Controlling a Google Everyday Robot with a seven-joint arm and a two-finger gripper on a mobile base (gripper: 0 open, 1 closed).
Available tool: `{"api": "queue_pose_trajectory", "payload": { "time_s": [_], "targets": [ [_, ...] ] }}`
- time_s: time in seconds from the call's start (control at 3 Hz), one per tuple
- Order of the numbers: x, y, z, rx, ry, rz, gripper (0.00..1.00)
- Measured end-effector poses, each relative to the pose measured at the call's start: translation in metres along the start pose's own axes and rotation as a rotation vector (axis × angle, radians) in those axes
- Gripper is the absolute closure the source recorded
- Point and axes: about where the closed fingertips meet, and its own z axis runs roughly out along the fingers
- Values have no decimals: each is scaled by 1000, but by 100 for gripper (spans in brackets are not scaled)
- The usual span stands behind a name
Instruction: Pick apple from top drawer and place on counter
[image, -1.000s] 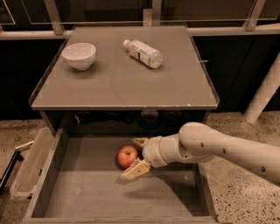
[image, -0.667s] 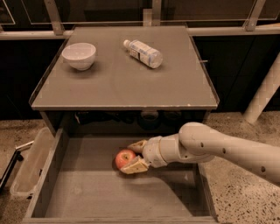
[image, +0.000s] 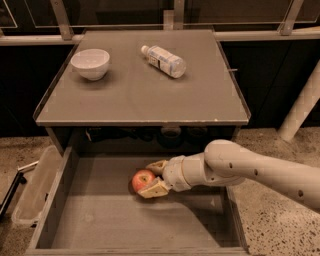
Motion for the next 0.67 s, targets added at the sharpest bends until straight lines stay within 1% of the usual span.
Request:
{"api": "queue_pose_trajectory", "payload": {
  "time_s": [0.33,0.67],
  "targets": [
    [-1,3,-3,-13,8,-1,100],
    [-15,5,-28,-27,19,-26,100]
  ]
}}
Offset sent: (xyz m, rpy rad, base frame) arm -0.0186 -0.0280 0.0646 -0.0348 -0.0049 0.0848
